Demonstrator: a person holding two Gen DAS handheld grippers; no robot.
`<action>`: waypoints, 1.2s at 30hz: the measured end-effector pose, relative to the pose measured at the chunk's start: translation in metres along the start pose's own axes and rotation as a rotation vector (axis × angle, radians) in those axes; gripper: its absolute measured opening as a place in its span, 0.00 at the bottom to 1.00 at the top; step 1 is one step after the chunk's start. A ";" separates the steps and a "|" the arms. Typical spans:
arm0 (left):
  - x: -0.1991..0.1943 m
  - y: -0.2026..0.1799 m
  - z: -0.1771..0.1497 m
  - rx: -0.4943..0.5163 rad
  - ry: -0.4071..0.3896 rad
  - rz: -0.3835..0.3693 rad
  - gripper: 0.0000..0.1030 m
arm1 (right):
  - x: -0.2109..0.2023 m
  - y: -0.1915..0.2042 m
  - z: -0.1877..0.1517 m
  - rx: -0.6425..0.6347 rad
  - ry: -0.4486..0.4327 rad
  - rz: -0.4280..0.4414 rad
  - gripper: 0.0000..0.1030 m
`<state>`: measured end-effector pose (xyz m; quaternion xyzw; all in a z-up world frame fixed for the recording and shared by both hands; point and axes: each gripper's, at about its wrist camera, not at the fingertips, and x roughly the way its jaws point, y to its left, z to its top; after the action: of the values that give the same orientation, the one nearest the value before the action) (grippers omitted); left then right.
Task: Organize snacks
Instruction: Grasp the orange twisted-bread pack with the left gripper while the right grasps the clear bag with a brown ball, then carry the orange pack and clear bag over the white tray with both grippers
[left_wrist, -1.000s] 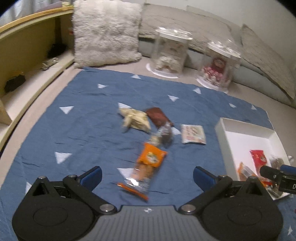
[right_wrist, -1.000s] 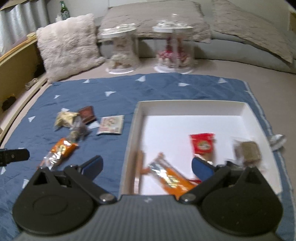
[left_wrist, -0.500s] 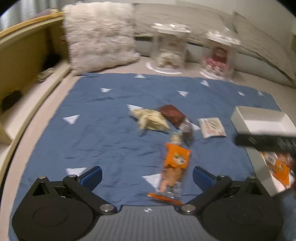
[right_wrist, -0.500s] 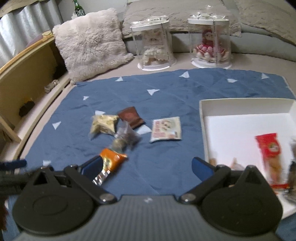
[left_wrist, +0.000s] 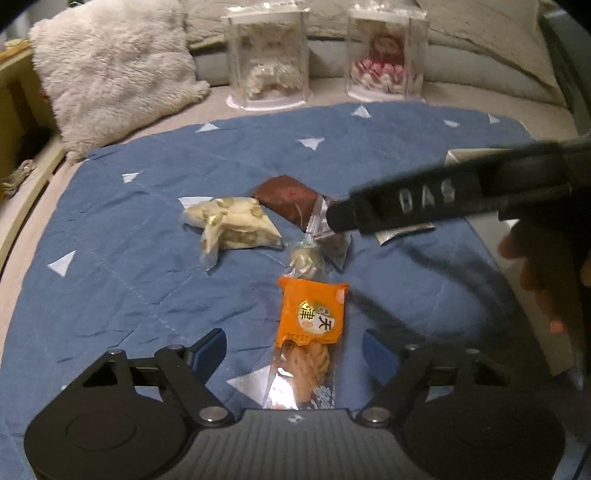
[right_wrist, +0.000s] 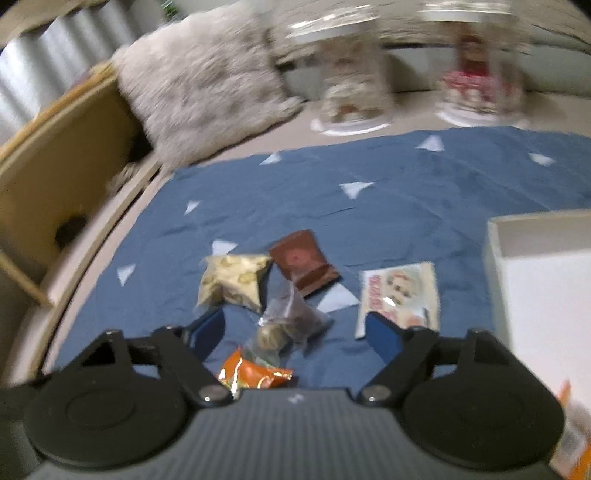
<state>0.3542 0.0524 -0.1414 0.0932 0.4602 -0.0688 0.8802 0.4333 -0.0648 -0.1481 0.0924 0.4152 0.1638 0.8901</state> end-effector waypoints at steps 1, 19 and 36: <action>0.004 0.001 0.000 0.004 0.003 -0.004 0.78 | 0.005 0.001 0.001 -0.058 0.011 -0.002 0.74; 0.036 0.002 -0.003 0.023 0.056 -0.094 0.42 | 0.052 0.005 -0.009 -0.485 0.063 0.057 0.35; -0.022 0.000 0.019 -0.204 -0.043 0.037 0.40 | -0.036 -0.033 0.007 -0.290 -0.041 0.066 0.30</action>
<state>0.3569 0.0487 -0.1126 0.0103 0.4441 -0.0074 0.8959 0.4243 -0.1092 -0.1286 -0.0203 0.3656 0.2493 0.8965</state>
